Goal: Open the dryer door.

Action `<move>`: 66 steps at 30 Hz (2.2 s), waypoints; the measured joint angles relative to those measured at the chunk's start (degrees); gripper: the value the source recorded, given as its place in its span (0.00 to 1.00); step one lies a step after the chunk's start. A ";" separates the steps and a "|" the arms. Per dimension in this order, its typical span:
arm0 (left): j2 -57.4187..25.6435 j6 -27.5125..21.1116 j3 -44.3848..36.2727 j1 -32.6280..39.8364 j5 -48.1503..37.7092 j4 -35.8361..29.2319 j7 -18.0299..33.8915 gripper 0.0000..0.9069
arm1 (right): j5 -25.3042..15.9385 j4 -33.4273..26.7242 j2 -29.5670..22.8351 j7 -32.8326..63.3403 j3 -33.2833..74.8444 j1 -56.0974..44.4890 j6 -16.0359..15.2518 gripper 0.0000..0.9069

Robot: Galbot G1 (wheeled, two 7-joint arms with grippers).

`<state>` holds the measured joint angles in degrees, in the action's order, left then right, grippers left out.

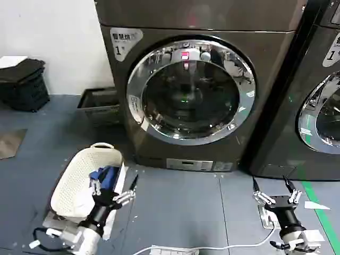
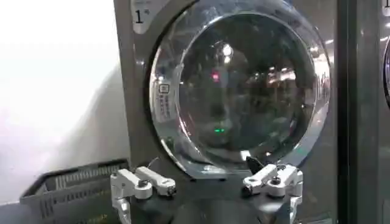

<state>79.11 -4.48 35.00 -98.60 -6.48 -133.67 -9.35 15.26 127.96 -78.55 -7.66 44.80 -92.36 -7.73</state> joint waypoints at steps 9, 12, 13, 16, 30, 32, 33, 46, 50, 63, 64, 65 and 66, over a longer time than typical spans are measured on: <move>-0.10 0.21 -0.03 -0.30 0.39 -0.15 -0.58 1.00 | 5.19 -1.48 7.34 0.26 -4.15 5.23 -1.08 1.00; -0.02 0.37 -0.09 -0.46 0.75 -0.15 -0.83 1.00 | 6.82 -2.56 10.60 0.51 -5.95 8.25 -1.69 1.00; 0.01 0.39 -0.11 -0.52 0.86 -0.18 -0.88 1.00 | 7.47 -2.97 11.62 0.60 -6.60 9.38 -1.97 1.00; 0.08 0.49 -0.12 -0.70 1.16 -0.31 -0.92 1.00 | 9.02 -4.15 14.28 0.67 -8.70 12.57 -2.37 1.00; 0.53 1.01 -0.02 -1.53 2.22 -0.79 -1.47 1.00 | 14.90 -10.64 23.13 -0.64 -20.33 27.70 -2.74 1.00; 0.57 1.15 -0.02 -1.63 2.41 -0.79 -1.65 1.00 | 15.35 -11.41 23.88 -0.60 -22.20 30.06 -2.83 1.00; 0.58 1.18 -0.02 -1.64 2.46 -0.81 -1.74 1.00 | 15.78 -11.81 24.17 -0.60 -23.12 31.28 -2.83 1.00; 1.14 1.49 -0.06 -1.97 3.28 -1.28 -2.09 1.00 | 20.10 -17.89 24.92 -0.64 -36.42 46.91 -2.37 1.00; 1.33 1.54 -0.06 -2.07 3.50 -1.52 -2.14 1.00 | 21.16 -20.02 24.14 -0.73 -40.13 51.00 -2.05 1.00; 1.85 1.65 -0.07 -2.43 3.87 -1.95 -2.23 1.00 | 22.56 -27.60 20.84 -0.85 -50.29 62.22 -2.08 1.00; 1.89 1.65 -0.09 -2.42 3.94 -1.95 -2.23 1.00 | 22.55 -28.13 20.51 -0.85 -50.87 62.86 -2.07 1.00; 1.93 1.65 -0.11 -2.42 3.98 -1.95 -2.23 1.00 | 22.54 -28.72 20.16 -0.85 -51.50 63.49 -2.03 1.00; 1.96 1.66 -0.12 -2.42 4.01 -1.95 -2.23 1.00 | 22.51 -29.27 19.78 -0.85 -52.08 64.11 -2.01 1.00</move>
<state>81.07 -2.82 34.88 -101.02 -2.47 -135.62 -11.58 37.77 98.69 -58.77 -8.52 -7.29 -28.24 -9.74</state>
